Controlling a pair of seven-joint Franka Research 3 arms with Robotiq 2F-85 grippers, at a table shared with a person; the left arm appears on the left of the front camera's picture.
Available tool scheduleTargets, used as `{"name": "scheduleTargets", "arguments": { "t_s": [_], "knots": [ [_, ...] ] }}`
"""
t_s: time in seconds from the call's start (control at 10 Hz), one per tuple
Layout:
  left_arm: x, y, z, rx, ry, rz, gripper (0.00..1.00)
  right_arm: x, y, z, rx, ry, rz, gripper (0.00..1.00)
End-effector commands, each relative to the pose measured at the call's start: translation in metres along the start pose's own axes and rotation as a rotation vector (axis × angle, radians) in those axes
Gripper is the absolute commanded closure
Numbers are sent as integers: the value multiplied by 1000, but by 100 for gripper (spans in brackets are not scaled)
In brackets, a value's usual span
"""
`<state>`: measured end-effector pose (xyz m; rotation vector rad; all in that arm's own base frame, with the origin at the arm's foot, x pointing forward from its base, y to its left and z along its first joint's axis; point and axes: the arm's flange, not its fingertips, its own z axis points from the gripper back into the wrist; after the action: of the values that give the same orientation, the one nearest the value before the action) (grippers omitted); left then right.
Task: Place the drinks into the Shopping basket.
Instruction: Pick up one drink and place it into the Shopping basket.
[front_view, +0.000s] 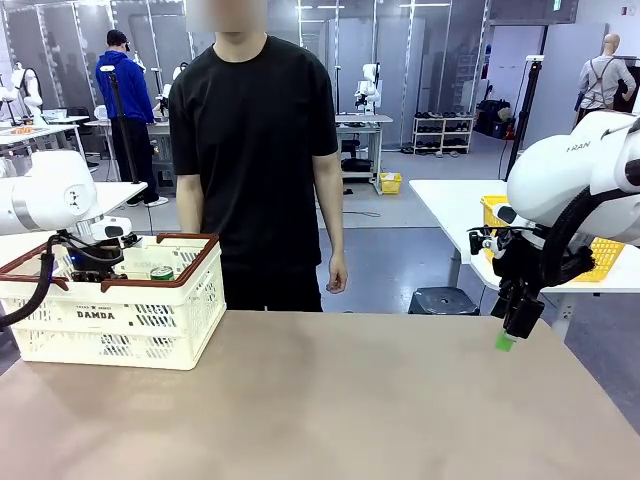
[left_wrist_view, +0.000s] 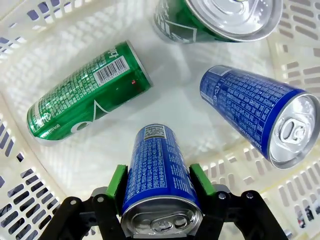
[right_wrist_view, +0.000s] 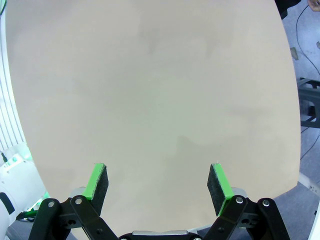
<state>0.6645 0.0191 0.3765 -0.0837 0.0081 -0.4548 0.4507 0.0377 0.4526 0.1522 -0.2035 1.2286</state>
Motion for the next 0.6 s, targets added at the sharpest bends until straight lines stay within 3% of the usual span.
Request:
{"name": "scheduleTargets", "arguments": {
  "t_s": [0.0,0.1,0.2,0.3,0.5],
  "knots": [
    [-1,1,0,3,-26,-34,20,-1,1,0,3,0,3,0],
    [-2,-3,3,8,-23,-35,4,-1,1,0,3,0,3,0],
    [-2,-5,5,15,-25,-39,18,-1,1,0,3,0,3,0],
    [-3,-6,7,19,-29,-41,0,-1,1,0,3,0,3,0],
    [-8,-9,17,33,-46,-41,0,-1,1,0,3,0,3,0]
  ]
}}
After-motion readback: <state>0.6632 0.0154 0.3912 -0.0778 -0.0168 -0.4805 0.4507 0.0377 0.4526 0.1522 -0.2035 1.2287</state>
